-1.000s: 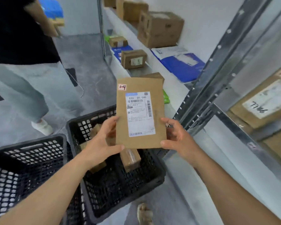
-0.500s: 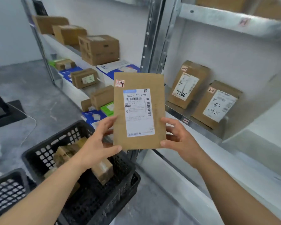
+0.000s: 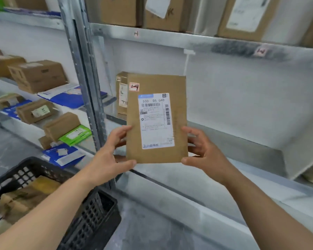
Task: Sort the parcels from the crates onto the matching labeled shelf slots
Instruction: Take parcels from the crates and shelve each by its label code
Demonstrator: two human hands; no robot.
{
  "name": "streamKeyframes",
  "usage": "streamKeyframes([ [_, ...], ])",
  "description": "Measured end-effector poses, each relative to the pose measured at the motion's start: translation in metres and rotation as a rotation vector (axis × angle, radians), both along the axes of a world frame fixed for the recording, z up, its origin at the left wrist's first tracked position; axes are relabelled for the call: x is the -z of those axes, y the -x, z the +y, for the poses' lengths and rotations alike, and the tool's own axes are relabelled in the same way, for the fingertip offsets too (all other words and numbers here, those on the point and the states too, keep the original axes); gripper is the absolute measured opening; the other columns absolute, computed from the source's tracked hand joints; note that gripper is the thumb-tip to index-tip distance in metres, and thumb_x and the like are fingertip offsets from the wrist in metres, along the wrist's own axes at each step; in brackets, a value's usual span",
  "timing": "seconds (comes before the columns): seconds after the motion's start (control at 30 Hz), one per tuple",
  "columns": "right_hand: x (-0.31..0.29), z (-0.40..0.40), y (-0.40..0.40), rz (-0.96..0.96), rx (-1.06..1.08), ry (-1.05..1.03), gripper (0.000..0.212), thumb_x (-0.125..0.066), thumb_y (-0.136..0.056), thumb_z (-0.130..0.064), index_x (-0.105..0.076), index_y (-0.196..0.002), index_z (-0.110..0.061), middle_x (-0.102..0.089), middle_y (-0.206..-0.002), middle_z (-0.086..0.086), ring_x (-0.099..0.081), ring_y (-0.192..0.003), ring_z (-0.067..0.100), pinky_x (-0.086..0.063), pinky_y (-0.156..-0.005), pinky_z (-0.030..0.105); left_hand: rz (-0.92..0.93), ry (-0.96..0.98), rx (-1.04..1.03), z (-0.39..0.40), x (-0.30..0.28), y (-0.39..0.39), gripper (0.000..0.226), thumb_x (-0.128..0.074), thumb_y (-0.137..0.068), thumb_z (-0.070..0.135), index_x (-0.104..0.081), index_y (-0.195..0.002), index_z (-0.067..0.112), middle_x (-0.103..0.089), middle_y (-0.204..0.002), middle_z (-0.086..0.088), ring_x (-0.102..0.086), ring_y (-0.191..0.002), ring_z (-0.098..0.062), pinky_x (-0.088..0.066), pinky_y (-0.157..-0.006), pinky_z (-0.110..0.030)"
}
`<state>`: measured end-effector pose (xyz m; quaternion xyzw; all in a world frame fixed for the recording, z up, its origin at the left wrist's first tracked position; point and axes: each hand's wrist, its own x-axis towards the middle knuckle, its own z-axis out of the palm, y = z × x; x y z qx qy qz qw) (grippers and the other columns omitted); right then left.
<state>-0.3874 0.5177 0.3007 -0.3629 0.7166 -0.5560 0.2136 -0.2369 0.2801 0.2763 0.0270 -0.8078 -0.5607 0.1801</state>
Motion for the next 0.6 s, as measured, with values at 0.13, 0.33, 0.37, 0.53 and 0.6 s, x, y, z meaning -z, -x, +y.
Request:
streamKeyframes([
  [0.13,-0.003,0.08,0.004,0.016,0.06,0.02,0.077,-0.07,-0.078,0.005,-0.044,-0.122,-0.054,-0.054,-0.128,-0.016,-0.059,-0.112,0.004,-0.053,-0.078,0.024,0.019,0.006,0.064,0.068,-0.001,0.023,0.08,-0.075,-0.064,0.03,-0.032,-0.127,0.056,-0.039,-0.142,0.015,-0.042,-0.128,-0.005,-0.056,-0.083,-0.034],
  [0.33,-0.005,0.17,-0.002,0.028,0.17,0.056,0.078,-0.067,-0.079,0.009,-0.044,-0.121,-0.053,-0.055,-0.129,-0.014,-0.059,-0.113,0.006,-0.054,-0.082,0.027,0.049,0.074,0.154,0.147,-0.006,0.048,0.089,-0.075,-0.075,0.001,-0.03,-0.124,0.06,-0.039,-0.139,0.019,-0.043,-0.125,0.001,-0.055,-0.085,-0.03],
  [0.37,-0.005,0.182,-0.005,0.027,0.192,0.061,0.078,-0.067,-0.079,0.009,-0.044,-0.121,-0.052,-0.054,-0.13,-0.013,-0.058,-0.113,0.007,-0.054,-0.082,0.028,0.054,0.086,0.176,0.157,-0.009,0.051,0.089,-0.075,-0.075,0.002,-0.03,-0.123,0.061,-0.04,-0.138,0.02,-0.044,-0.125,0.002,-0.055,-0.086,-0.03],
  [0.53,-0.01,0.235,-0.025,0.035,0.337,0.115,0.079,-0.066,-0.078,0.012,-0.045,-0.121,-0.052,-0.053,-0.134,-0.012,-0.056,-0.117,0.007,-0.053,-0.083,0.027,0.069,0.134,0.311,0.199,-0.022,0.069,0.089,-0.074,-0.077,0.003,-0.028,-0.123,0.063,-0.042,-0.133,0.027,-0.045,-0.125,-0.001,-0.053,-0.089,-0.026],
  [0.6,-0.012,0.253,-0.037,0.038,0.409,0.129,0.079,-0.066,-0.079,0.011,-0.045,-0.123,-0.05,-0.053,-0.134,-0.011,-0.056,-0.117,0.007,-0.053,-0.083,0.027,0.076,0.147,0.383,0.212,-0.026,0.077,0.089,-0.075,-0.076,0.005,-0.027,-0.124,0.063,-0.04,-0.131,0.032,-0.045,-0.125,-0.001,-0.053,-0.087,-0.023],
])
